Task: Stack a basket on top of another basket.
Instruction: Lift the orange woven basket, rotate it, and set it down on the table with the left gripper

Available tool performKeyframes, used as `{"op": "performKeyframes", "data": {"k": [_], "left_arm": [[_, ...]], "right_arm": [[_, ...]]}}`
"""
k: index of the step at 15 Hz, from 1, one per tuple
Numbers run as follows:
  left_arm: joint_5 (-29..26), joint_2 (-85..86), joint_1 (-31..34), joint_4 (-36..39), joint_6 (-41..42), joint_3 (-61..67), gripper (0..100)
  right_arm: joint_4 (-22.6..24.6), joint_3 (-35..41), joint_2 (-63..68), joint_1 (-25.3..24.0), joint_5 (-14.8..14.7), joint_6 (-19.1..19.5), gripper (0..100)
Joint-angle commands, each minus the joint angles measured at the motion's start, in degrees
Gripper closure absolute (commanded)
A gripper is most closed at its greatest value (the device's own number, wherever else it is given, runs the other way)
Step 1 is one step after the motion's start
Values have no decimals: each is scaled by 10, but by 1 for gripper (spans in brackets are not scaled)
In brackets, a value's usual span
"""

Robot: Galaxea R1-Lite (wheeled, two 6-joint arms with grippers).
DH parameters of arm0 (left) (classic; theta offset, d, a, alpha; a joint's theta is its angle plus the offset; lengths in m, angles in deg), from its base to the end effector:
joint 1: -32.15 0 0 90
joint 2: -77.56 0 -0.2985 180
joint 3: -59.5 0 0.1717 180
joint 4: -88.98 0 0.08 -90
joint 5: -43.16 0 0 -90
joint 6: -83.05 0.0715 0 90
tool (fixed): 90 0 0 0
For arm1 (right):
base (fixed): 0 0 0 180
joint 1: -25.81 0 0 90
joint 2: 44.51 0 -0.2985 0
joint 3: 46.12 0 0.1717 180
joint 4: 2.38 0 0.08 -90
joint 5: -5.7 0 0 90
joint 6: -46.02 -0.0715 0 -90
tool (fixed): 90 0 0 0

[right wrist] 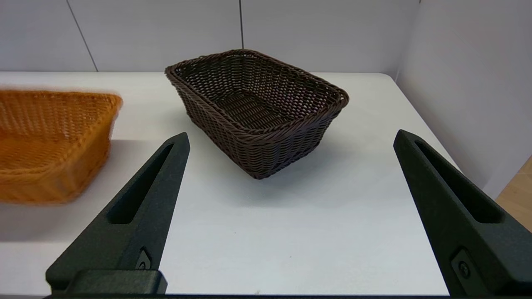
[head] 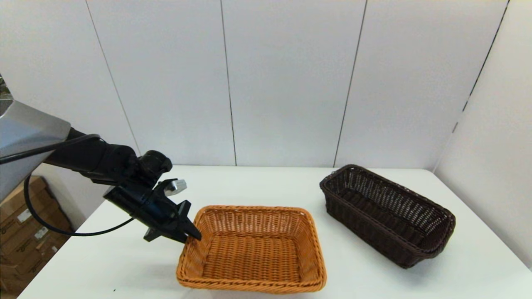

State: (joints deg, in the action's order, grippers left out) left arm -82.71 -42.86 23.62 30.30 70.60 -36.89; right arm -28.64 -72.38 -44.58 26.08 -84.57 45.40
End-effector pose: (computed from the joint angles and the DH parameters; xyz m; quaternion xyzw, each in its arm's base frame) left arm 0.3156 -0.0897 0.0507 -0.2306 0.6690 -0.2123 0.6740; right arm 0.0069 -0.0004 0.0760 0.0054 -0.0006 -0.0047 1.0000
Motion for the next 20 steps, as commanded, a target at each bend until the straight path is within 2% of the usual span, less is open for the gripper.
{"op": "performKeyframes", "data": {"k": [1,10,13,16,20], "left_arm": [[-2,-1,0,-2,0,4,0],[8,65,1,-5,-4,4,0],[58,171,-7,-8,36,31,0],[68,288,-8,-27,99,42,0],[78,424,-10,-31,119,78,0]], "right_arm": [[0,0,1,0,0,0,0],[0,0,1,0,0,0,0],[0,0,1,0,0,0,0],[0,0,1,0,0,0,0],[0,0,1,0,0,0,0]]}}
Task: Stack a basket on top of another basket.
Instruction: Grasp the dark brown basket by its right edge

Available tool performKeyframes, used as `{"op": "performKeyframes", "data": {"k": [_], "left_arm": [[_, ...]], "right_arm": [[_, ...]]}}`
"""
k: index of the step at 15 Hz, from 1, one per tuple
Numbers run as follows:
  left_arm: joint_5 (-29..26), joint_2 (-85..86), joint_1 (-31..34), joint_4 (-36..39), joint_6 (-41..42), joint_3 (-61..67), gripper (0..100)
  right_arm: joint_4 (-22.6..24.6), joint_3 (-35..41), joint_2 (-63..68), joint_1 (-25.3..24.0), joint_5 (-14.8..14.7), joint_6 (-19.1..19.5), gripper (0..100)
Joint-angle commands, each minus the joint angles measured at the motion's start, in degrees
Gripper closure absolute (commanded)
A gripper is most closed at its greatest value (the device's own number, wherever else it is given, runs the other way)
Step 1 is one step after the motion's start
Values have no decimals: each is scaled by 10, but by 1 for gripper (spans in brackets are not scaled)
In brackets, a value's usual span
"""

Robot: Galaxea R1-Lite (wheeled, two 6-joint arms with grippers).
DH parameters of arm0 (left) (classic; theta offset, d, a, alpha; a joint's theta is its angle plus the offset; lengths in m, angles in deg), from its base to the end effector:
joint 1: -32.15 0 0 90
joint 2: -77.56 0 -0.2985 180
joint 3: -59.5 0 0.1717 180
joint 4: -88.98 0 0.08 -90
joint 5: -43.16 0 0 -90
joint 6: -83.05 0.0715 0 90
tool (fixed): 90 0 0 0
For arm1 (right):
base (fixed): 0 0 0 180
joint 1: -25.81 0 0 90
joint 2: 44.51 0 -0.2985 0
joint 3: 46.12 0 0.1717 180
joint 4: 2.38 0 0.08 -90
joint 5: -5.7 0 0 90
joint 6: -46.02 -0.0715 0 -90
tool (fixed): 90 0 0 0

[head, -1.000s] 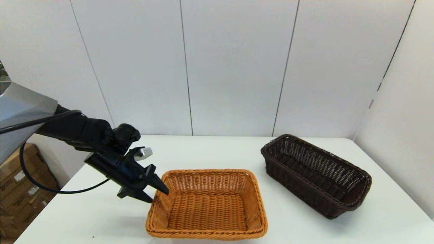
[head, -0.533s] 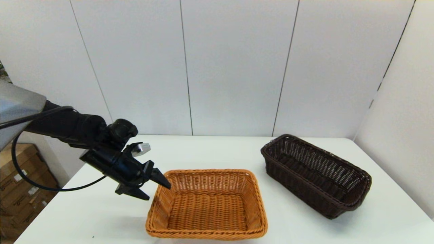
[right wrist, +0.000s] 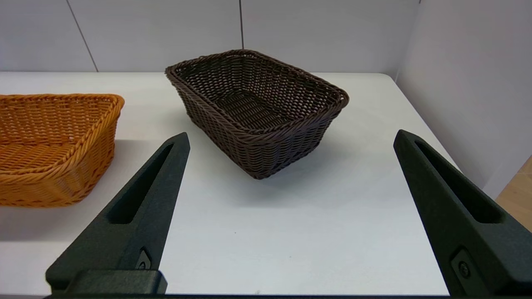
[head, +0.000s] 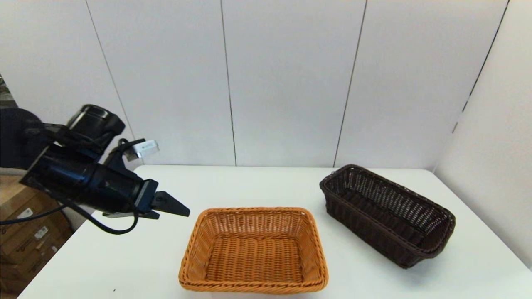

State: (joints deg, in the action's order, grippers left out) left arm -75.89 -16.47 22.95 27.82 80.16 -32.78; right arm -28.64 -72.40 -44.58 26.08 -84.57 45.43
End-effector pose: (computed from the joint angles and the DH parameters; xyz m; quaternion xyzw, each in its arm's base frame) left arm 0.2486 -0.0754 0.1656 -0.1102 0.5209 -0.2664 0.8034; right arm 0.0069 -0.0004 0.0761 0.0051 -0.0008 -0.0047 1.0000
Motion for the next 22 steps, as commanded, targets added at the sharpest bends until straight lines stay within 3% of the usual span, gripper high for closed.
{"op": "performKeyframes", "data": {"k": [1,7,12,22], "left_arm": [[12,195,-2,-4,23,50,0],[29,483,2,13,19,180,0],[39,674,85,12,22,274,0],[40,888,88,38,31,418,0]], "right_arm": [[0,0,1,0,0,0,0],[0,0,1,0,0,0,0],[0,0,1,0,0,0,0],[0,0,1,0,0,0,0]]}}
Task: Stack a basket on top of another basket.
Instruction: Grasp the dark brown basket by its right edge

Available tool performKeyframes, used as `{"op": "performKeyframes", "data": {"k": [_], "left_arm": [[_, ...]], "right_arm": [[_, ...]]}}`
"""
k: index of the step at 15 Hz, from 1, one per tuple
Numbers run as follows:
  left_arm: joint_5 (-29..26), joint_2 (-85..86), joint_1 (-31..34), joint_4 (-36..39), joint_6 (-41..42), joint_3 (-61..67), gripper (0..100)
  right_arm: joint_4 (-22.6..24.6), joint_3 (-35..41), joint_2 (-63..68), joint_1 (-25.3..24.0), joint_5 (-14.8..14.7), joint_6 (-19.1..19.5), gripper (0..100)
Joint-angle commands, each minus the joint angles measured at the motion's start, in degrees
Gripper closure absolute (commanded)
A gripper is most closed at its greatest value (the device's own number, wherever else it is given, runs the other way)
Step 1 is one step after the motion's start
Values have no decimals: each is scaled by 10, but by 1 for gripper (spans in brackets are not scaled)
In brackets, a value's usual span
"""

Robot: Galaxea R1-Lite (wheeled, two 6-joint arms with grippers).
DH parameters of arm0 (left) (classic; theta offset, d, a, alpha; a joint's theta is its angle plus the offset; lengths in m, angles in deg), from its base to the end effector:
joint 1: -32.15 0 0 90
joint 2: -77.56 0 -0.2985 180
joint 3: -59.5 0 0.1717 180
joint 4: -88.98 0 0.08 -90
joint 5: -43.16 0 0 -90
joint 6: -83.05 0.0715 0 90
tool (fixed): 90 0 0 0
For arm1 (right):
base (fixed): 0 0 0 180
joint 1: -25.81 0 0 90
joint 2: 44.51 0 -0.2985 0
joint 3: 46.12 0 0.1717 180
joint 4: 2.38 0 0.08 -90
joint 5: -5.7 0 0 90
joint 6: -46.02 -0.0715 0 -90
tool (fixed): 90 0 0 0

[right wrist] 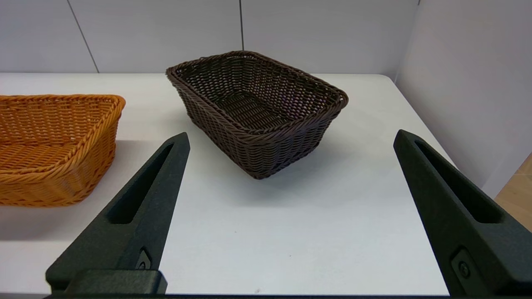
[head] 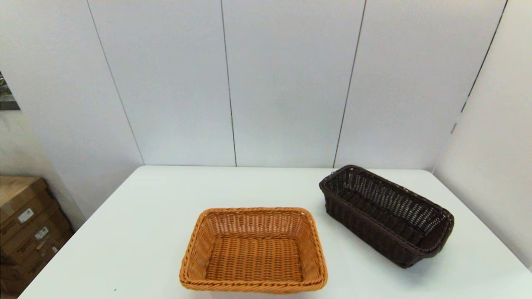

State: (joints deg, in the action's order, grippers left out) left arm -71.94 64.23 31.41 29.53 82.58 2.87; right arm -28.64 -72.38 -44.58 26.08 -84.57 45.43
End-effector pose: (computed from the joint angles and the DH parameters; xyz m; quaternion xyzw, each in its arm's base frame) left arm -0.0269 -0.0300 0.1463 -0.0336 0.1382 -0.2208 0.9649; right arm 0.0069 -0.0004 0.0760 0.0051 -0.0006 -0.0047 1.0000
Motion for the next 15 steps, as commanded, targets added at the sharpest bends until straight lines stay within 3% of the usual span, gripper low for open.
{"op": "performKeyframes", "data": {"k": [1,7,15], "left_arm": [[2,96,3,45,12,84,0],[113,134,3,279,37,256,0],[247,134,3,300,35,293,0]], "right_arm": [[0,0,1,0,0,0,0],[0,0,1,0,0,0,0],[0,0,1,0,0,0,0]]}}
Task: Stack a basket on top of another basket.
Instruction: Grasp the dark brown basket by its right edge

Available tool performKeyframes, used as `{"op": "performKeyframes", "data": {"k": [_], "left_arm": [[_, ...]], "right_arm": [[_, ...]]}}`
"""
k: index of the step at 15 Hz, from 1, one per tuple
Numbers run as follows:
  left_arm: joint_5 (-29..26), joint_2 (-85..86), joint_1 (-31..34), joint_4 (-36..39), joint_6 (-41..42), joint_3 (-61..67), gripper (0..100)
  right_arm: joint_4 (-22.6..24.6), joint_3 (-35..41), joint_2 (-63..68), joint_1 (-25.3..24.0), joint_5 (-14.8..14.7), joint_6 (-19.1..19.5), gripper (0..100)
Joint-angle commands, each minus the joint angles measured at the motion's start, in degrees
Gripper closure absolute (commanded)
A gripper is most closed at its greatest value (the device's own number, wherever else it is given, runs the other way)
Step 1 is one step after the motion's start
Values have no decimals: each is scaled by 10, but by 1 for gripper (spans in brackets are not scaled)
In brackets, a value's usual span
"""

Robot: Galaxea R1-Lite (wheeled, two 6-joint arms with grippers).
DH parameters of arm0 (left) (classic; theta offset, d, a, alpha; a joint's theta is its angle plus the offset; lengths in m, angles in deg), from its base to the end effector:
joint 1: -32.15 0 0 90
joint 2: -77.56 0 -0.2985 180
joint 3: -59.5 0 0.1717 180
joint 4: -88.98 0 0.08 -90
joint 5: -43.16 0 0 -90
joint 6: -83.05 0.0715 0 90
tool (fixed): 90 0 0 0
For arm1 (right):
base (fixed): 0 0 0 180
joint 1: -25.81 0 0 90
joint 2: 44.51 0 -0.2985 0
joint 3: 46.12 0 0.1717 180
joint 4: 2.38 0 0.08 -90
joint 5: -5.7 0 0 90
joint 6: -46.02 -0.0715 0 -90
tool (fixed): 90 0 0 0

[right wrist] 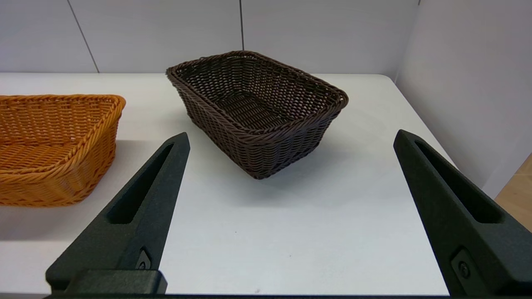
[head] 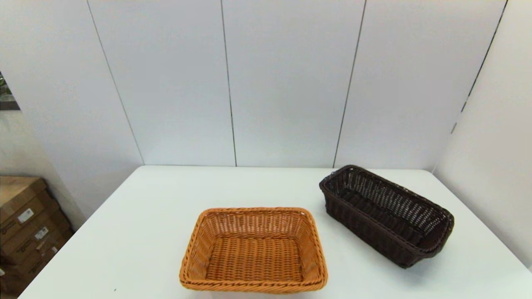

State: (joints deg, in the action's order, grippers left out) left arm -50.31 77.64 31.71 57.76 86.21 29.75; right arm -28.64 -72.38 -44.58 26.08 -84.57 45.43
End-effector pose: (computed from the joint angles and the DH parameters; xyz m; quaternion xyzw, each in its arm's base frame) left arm 0.0017 -0.0043 0.0813 0.0272 0.0112 -0.0344 0.9990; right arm 0.0069 -0.0004 0.0760 0.0051 -0.0006 -0.0047 1.0000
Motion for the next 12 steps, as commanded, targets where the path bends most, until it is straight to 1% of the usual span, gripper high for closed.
{"op": "performKeyframes", "data": {"k": [1,12], "left_arm": [[30,0,0,24,-3,26,0],[34,0,0,28,-33,27,0]], "right_arm": [[0,0,1,0,0,0,0],[0,0,1,0,0,0,0]]}}
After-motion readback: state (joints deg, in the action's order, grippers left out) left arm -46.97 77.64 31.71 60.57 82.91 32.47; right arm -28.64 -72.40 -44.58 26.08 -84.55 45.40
